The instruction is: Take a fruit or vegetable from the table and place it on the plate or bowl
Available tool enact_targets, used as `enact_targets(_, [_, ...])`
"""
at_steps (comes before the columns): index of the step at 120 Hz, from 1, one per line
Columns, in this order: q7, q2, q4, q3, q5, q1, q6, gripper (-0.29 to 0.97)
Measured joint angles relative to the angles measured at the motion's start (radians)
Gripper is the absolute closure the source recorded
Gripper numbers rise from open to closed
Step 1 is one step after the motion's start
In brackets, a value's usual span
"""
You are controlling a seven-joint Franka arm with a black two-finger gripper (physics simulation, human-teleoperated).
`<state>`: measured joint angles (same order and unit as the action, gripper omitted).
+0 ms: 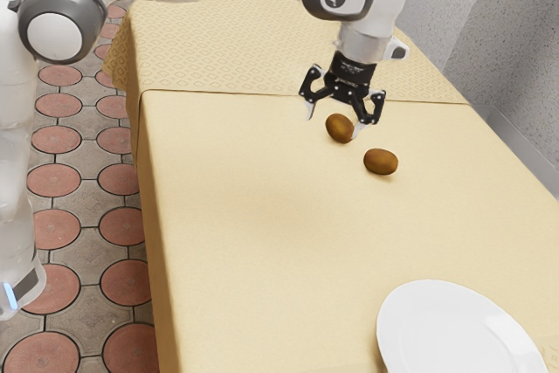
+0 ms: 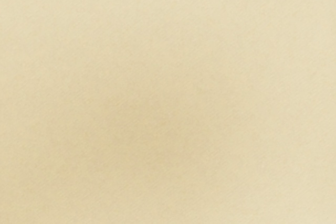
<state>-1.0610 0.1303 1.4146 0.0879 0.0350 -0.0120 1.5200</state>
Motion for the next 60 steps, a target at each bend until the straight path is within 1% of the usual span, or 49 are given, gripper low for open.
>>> enact_targets(16, [-0.171, -0.003, 0.000, -0.007, 0.002, 0.004, 0.073, 0.00])
enact_targets(24, [-0.246, -0.020, 0.004, -0.015, 0.016, 0.002, 0.092, 0.00])
enact_targets(34, [-0.331, -0.031, 0.005, -0.068, 0.026, -0.009, 0.106, 0.00])
enact_targets(46, [-0.419, -0.034, 0.012, -0.124, 0.036, 0.029, 0.114, 0.00])
enact_targets(50, [-0.445, -0.054, 0.046, -0.145, 0.040, 0.034, 0.115, 0.00])
enact_targets(60, [-0.506, -0.172, 0.232, -0.172, 0.063, 0.050, 0.138, 0.00])
